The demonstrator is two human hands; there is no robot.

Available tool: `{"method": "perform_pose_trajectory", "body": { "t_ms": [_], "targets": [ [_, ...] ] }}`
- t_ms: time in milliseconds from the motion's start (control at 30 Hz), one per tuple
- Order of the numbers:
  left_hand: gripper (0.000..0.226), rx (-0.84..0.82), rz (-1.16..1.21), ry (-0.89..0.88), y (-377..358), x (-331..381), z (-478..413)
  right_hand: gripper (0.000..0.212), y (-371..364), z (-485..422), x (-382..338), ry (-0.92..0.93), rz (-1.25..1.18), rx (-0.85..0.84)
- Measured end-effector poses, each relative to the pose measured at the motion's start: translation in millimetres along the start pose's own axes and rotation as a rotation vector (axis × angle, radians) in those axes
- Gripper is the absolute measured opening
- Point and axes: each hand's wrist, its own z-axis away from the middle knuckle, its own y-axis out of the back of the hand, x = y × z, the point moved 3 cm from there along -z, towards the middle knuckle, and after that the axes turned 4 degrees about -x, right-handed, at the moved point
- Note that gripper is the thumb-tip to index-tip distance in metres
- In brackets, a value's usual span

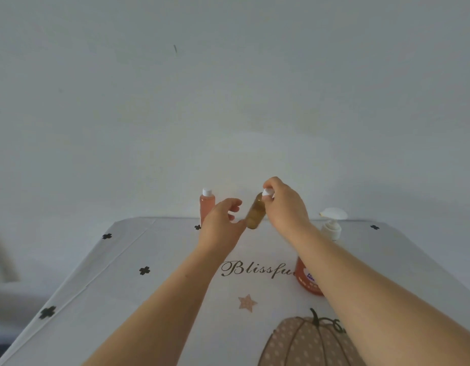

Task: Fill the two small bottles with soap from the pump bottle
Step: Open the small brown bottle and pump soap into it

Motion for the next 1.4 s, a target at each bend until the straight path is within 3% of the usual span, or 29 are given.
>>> {"method": "perform_pose_trajectory", "body": {
  "t_ms": [133,200,367,500,600,700,833,967,1067,1167,1233,1333,1400],
  "targets": [
    [0.067,-0.086,-0.012,0.008,4,17,15,0.020,15,26,-7,0.054,-0.139,-0.020],
    [0.071,-0.097,0.001,0.006,5,23,25,0.019,20,43,-7,0.054,-0.171,-0.054],
    [0.040,-0.109,0.021,-0.020,5,30,54,0.015,32,77,1,0.029,-0.243,-0.082],
    [0.038,-0.056,-0.045,-0.120,2,44,77,0.044,51,98,7,-0.055,-0.114,-0.103],
    [0.039,-0.004,-0.180,-0.241,-2,58,87,0.051,61,106,8,-0.098,-0.071,-0.199],
    [0.038,-0.032,-0.220,-0.268,-5,65,94,0.046,66,111,11,-0.111,-0.079,-0.274],
    [0.033,-0.205,0.004,-0.124,-6,63,96,0.037,69,119,21,-0.068,-0.121,-0.342],
    [0.037,-0.233,-0.051,-0.106,-12,60,97,0.009,78,124,32,-0.032,-0.288,-0.435],
    [0.038,-0.176,-0.125,-0.160,-19,62,97,0.019,82,125,38,-0.096,-0.361,-0.404],
    [0.039,-0.160,-0.213,-0.240,-25,69,99,0.046,79,123,42,-0.179,-0.211,-0.366],
    [0.038,-0.157,-0.249,-0.270,-28,72,98,0.040,78,123,46,-0.192,-0.227,-0.344],
    [0.035,-0.194,-0.226,-0.233,-33,69,95,0.011,81,124,55,-0.132,-0.350,-0.369],
    [0.037,-0.212,-0.180,-0.189,-36,64,94,0.015,82,125,60,-0.114,-0.407,-0.388]
  ]
}}
